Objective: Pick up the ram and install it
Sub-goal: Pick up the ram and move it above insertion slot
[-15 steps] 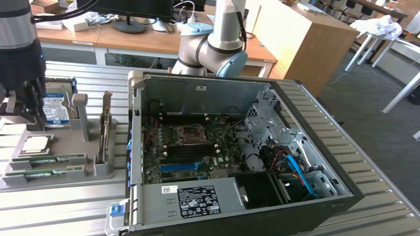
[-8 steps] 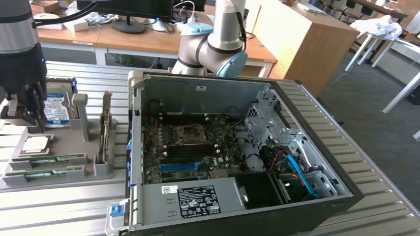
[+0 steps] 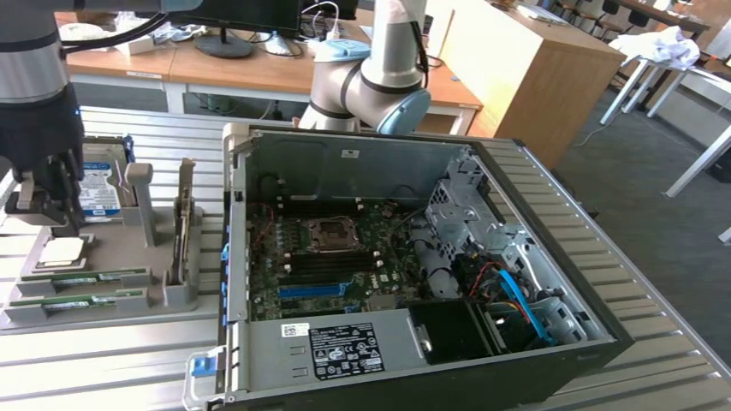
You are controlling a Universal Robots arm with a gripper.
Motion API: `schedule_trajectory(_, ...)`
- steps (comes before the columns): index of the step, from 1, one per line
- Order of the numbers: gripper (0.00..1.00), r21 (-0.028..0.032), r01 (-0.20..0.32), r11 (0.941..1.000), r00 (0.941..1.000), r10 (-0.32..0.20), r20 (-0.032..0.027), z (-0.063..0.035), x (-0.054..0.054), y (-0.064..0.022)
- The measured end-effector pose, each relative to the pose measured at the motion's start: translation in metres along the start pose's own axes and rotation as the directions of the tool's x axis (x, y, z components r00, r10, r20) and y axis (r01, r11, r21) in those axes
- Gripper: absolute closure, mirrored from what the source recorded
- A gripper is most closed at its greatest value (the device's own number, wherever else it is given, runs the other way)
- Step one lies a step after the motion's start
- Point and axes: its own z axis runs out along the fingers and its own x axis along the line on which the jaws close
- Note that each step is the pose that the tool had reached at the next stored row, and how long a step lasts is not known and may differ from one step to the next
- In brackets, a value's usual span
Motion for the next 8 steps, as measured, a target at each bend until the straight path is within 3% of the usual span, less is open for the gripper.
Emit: schedule_trajectory(8,0.7,0.0018,0.0,1.0,1.0,0.0,-0.0002,0.0097,0.0002,-0.0003)
